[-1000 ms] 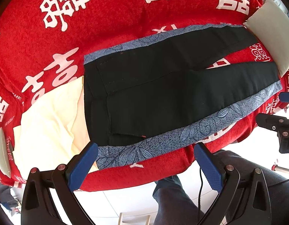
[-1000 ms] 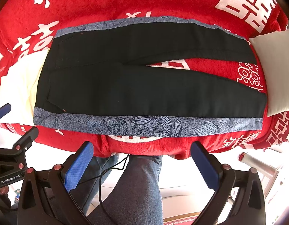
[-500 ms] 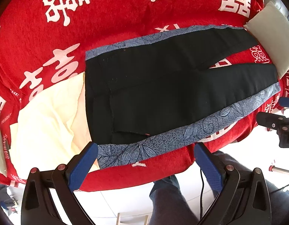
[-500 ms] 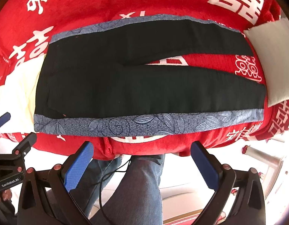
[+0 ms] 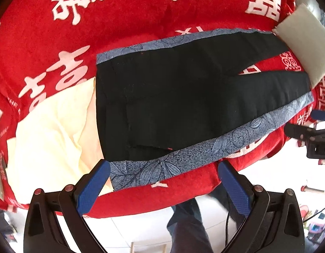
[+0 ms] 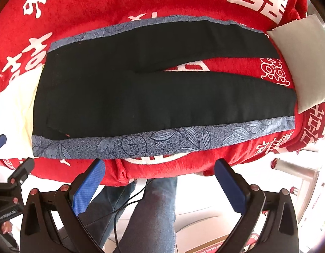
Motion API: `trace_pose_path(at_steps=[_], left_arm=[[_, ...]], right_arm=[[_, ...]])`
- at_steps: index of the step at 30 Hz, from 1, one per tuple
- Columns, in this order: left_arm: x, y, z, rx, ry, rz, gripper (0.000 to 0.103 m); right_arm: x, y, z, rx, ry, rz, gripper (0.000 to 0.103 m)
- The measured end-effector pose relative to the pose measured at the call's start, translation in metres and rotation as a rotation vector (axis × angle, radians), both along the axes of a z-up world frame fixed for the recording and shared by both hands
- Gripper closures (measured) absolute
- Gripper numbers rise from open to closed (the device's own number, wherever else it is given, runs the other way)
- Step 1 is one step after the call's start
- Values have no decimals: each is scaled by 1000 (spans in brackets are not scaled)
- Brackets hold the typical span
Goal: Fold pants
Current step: 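Grasp the trouser waistband edge with the right gripper while the left gripper grasps beside it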
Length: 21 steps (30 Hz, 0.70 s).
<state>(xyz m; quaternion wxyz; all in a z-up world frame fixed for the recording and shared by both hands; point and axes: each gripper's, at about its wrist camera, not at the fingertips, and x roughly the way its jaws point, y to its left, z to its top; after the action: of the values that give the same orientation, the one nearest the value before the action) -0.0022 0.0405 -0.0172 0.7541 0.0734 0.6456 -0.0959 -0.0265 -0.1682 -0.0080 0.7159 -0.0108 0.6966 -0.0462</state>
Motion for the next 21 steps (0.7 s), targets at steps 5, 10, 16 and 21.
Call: trace_pose_path(at_steps=[5, 10, 16, 21], left_arm=[[-3, 4, -6, -46, -3, 105, 0], [-13, 21, -32, -140, 25, 319, 0], [-35, 42, -83, -306, 86, 539, 0], [-48, 48, -114, -389, 87, 602, 0]], right_arm=[[-4, -9, -4, 83, -20, 6, 0], [-11, -36, -26, 380, -61, -103, 0], [-30, -53, -82, 722, -43, -269, 0], [-45, -51, -142, 888, -12, -355, 17]])
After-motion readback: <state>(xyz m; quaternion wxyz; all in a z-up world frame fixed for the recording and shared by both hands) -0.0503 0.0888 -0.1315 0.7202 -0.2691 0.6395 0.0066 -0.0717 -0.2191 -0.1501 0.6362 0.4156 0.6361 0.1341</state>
